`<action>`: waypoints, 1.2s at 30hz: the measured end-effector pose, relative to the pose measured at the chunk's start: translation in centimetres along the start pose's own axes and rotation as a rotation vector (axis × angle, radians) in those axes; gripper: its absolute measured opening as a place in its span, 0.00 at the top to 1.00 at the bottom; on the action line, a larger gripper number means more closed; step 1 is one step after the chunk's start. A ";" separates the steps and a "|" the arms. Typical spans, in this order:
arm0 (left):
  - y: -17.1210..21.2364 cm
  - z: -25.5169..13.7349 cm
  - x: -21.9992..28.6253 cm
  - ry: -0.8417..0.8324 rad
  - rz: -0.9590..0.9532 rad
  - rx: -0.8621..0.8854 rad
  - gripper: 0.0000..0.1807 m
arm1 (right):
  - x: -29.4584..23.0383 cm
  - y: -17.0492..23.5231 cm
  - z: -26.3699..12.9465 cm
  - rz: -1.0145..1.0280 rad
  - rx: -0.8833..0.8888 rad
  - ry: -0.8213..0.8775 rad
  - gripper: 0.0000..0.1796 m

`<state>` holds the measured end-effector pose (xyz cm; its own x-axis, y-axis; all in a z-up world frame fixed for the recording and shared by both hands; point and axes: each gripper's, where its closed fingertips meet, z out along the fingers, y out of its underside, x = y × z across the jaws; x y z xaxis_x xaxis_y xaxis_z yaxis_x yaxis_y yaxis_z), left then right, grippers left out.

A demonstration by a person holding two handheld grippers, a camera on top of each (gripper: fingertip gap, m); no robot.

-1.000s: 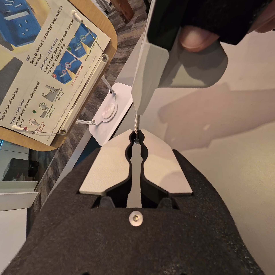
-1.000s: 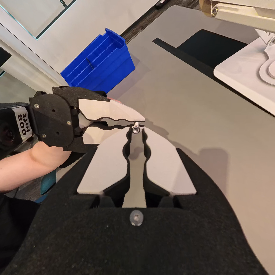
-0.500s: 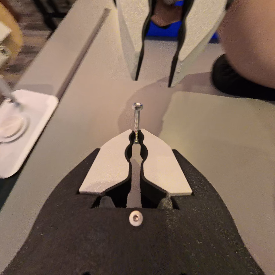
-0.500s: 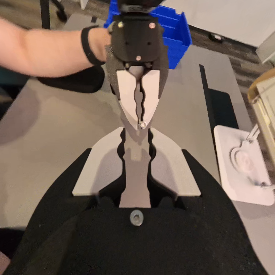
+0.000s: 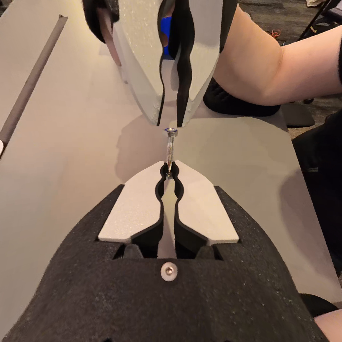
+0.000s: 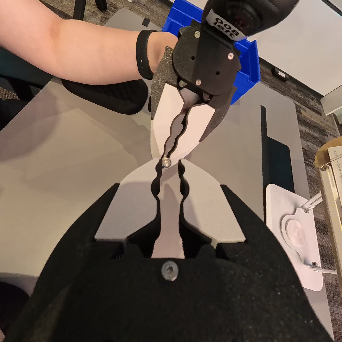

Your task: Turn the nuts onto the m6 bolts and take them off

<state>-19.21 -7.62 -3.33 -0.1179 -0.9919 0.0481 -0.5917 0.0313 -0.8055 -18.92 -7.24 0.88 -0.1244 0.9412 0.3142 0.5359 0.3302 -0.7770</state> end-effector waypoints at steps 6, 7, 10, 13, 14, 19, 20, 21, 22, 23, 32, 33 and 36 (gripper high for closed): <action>0.1 0.2 0.0 -0.001 -0.004 -0.009 0.97 | -0.8 0.1 0.1 0.007 -0.009 -0.046 0.91; 0.0 0.2 0.0 0.003 -0.004 -0.008 0.97 | -0.8 0.1 0.2 0.005 -0.012 -0.047 0.91; 0.0 0.2 0.1 0.002 -0.002 -0.009 0.97 | -0.8 0.0 0.2 0.006 -0.009 -0.050 0.91; -0.1 0.2 0.2 0.003 0.002 -0.007 0.97 | -0.8 0.3 0.3 0.015 -0.020 -0.055 0.92; -0.2 0.2 0.2 0.004 0.003 -0.005 0.97 | -0.8 0.4 0.3 0.016 -0.021 -0.056 0.93; -0.3 0.2 0.1 -0.010 0.006 -0.007 0.97 | -0.6 0.4 0.2 0.030 -0.015 -0.049 0.95; -0.3 0.1 0.0 -0.020 0.005 -0.010 0.97 | -0.4 0.4 0.2 0.041 -0.019 -0.045 0.95; -0.2 0.1 -0.2 -0.035 0.003 -0.015 0.97 | -0.3 0.5 0.2 0.054 -0.025 -0.038 0.95; -0.2 0.1 -0.4 -0.052 -0.002 -0.022 0.97 | -0.1 0.6 0.3 0.070 -0.031 -0.034 0.95; -0.2 0.1 -0.7 -0.072 -0.008 -0.031 0.97 | 0.2 0.8 0.3 0.090 -0.037 -0.025 0.95; 0.2 -0.7 -4.5 -0.332 -0.054 -0.082 0.97 | 3.6 1.8 0.7 0.432 -0.005 0.042 0.95; 0.3 -0.8 -5.0 -0.370 -0.054 -0.096 0.97 | 4.0 1.9 0.8 0.462 -0.005 0.057 0.95; 0.7 -1.2 -6.4 -0.493 -0.052 -0.146 0.97 | 5.3 2.3 1.2 0.561 -0.001 0.108 0.95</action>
<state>-19.81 -1.06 -3.45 0.2836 -0.9319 -0.2262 -0.6959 -0.0377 -0.7172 -19.29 -1.44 0.07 0.2653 0.9597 -0.0925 0.4966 -0.2182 -0.8401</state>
